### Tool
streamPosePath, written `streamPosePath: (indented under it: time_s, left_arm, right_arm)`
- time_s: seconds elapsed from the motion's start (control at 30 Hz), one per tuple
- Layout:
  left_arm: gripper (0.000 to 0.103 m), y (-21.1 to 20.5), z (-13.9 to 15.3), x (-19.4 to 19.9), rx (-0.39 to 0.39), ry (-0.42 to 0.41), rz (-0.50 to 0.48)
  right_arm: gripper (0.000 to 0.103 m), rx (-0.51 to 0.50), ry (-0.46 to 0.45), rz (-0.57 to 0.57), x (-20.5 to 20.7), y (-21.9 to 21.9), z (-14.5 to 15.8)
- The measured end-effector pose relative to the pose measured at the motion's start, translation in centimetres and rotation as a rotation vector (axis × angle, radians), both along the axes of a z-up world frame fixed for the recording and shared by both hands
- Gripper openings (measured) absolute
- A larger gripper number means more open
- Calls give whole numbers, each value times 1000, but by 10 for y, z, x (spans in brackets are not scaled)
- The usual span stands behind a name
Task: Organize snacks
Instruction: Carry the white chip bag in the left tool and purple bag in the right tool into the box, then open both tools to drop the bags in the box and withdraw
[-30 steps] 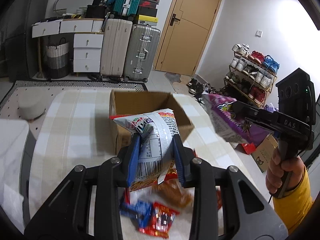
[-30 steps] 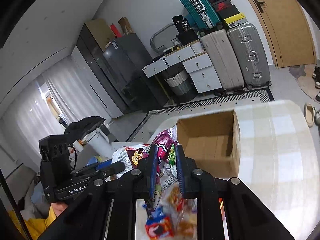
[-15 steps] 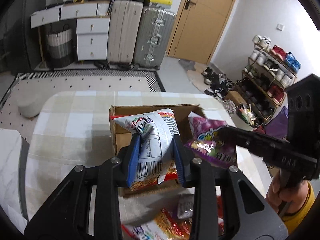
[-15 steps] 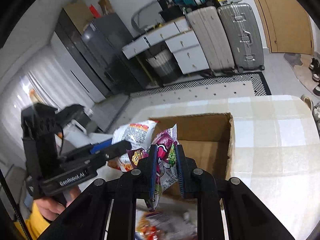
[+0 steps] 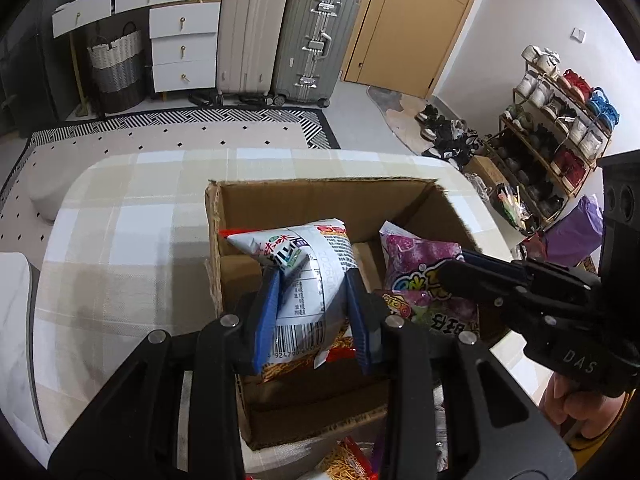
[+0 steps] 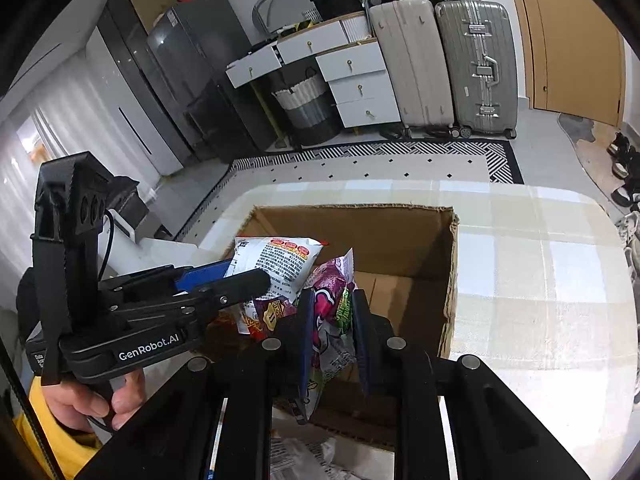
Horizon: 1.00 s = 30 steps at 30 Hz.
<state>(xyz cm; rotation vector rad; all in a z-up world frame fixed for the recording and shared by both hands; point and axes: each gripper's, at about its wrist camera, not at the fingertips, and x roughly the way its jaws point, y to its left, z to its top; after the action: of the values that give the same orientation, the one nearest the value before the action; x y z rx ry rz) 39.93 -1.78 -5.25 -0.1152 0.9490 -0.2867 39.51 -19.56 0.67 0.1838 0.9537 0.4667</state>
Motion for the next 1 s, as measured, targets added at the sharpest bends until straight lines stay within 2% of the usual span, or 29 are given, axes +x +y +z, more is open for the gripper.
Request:
streamPosePath:
  time_s: [0.13,0.3,0.53,0.6,0.67,0.73,0.87,1.0]
  left_arm:
    - [29,-2,-13,10,-3,14,2]
    - [29,-3,-16,5,10,0,-2]
    - [32,2,-5,-18,35,-24,23]
    - [48,7,3,-32,47,-40,38]
    - [56,12,14,-47,54,-70,56]
    - [57,14,27,-62,60,-105,62]
    - [79,18,55,-94,79,-166,87]
    - [79,17,83,-131,92,-242,89]
  right_arm:
    - [18,-17,15,-3,4,3,-8]
    - [19,-27,12,-7,5,4,-10]
    - [38,-49,-36,-10,-4,6,3]
    - [44,-32,-42,-11,-8,5,9]
    - [44,-26,-54,-15,-13,3,16]
    - [44,-31,-75,-15,-23,2,25]
    - [44,-27,-121,-14,-48,0,48]
    - [47,-22,-170,-15,-75,-1,73]
